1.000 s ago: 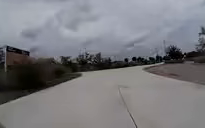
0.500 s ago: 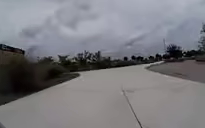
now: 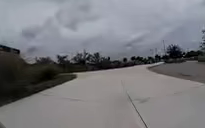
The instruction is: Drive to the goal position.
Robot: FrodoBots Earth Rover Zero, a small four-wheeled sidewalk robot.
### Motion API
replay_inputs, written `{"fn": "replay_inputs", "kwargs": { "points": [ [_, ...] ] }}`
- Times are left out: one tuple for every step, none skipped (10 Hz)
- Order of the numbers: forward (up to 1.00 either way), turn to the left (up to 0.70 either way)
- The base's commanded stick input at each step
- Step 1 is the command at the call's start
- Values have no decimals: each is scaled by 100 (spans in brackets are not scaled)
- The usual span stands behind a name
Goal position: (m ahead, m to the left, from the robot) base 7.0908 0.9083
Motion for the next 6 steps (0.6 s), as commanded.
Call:
{"fn": "replay_inputs", "kwargs": {
  "points": [
    [85, 0],
    [85, 0],
    [85, 0],
    [85, 0],
    [85, 0],
    [85, 0]
  ]
}}
